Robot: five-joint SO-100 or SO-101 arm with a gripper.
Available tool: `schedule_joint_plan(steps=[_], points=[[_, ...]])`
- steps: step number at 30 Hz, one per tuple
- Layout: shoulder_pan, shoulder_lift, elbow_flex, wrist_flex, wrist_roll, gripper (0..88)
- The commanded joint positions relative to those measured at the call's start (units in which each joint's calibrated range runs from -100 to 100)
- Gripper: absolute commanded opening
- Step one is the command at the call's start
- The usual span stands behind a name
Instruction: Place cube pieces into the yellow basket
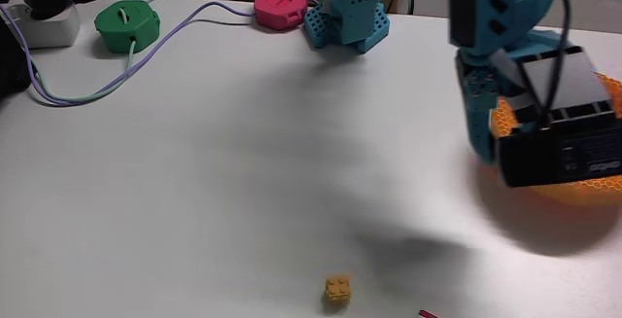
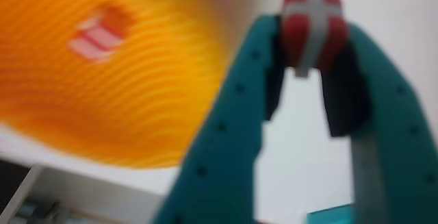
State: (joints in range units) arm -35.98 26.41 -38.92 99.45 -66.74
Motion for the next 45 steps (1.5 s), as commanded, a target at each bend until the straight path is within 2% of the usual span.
schedule_joint_plan(steps=[1,11,12,14,15,22,24,26,31,33,37,41,45], points=[[-6.43,-1.51,-0.03,0.55,-4.0,0.2],[-16.4,-3.21,5.26,0.55,-8.84,0.1],[-16.31,-3.12,5.17,0.29,-7.72,2.2],[-15.65,-3.21,4.78,-1.01,-5.18,18.9],[-15.47,-3.31,4.4,-1.1,-4.0,23.8],[-15.09,-3.78,3.72,0.21,-2.2,28.2],[-13.98,-4.07,4.01,-0.92,1.27,28.7],[-9.97,-5.01,6.32,-5.18,8.55,28.9],[5.87,-5.58,4.97,-10.22,21.25,28.8],[10.81,-5.3,1.31,-8.39,23.3,28.7],[15.47,-6.15,-3.4,-2.75,24.86,28.7],[20.6,-4.16,1.03,-13.78,28.77,28.3],[24.33,1.14,1.6,-24.38,29.4,28.2]])
